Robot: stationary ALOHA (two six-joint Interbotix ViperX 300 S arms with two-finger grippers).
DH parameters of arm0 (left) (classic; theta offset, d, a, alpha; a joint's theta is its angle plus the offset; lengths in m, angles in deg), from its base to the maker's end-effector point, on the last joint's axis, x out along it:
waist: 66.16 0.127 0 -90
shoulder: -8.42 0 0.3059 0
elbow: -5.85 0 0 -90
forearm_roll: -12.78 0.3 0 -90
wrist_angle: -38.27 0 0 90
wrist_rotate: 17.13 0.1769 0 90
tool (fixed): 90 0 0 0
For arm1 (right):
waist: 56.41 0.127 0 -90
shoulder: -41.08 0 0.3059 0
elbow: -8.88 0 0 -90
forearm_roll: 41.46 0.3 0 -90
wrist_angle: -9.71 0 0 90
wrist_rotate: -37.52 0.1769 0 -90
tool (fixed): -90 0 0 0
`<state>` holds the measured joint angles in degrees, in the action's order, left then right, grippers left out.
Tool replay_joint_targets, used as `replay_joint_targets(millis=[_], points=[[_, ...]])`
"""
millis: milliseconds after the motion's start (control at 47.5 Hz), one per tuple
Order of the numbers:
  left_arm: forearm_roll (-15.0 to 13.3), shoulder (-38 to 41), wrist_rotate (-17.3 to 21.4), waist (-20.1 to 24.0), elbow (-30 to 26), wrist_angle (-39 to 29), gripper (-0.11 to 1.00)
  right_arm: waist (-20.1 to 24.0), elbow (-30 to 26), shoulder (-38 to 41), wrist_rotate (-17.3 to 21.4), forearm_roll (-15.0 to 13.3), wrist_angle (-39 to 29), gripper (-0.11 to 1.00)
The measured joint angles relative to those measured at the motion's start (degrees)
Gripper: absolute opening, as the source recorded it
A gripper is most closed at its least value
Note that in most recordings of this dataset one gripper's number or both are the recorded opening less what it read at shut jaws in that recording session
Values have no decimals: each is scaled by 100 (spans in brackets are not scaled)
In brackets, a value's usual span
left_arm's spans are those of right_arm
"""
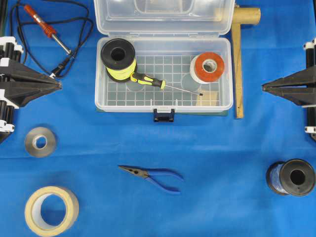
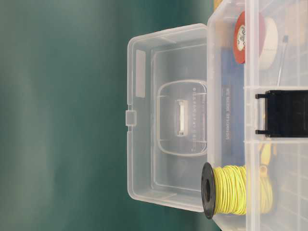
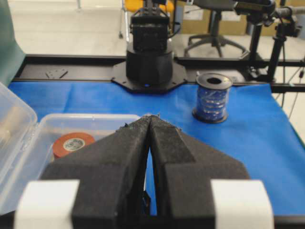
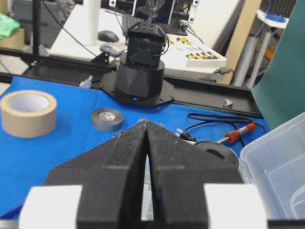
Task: Pick the screwdriver from the toolbox among several items.
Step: 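Move the right gripper over the yellow-black screwdriver in the toolbox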
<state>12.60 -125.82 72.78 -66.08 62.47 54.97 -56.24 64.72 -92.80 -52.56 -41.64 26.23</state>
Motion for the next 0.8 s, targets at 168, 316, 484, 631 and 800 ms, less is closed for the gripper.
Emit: replay_joint_targets(millis=[168, 316, 484, 631, 800], points=[[-141, 9, 18, 0, 0, -9, 0, -79, -431, 378, 105, 97, -466, 0], [-149, 44, 9, 0, 0, -18, 0, -281, -1301, 1230, 360, 193, -1283, 0], [-158, 53, 9, 0, 0, -18, 0, -615, -2312, 2338, 800, 255, -2206, 0], [-158, 53, -18, 0, 0, -18, 0, -905, -3261, 3384, 1055, 264, -3129, 1], [-158, 53, -18, 0, -9, -18, 0, -1107, -4201, 4421, 1239, 264, -4034, 13]])
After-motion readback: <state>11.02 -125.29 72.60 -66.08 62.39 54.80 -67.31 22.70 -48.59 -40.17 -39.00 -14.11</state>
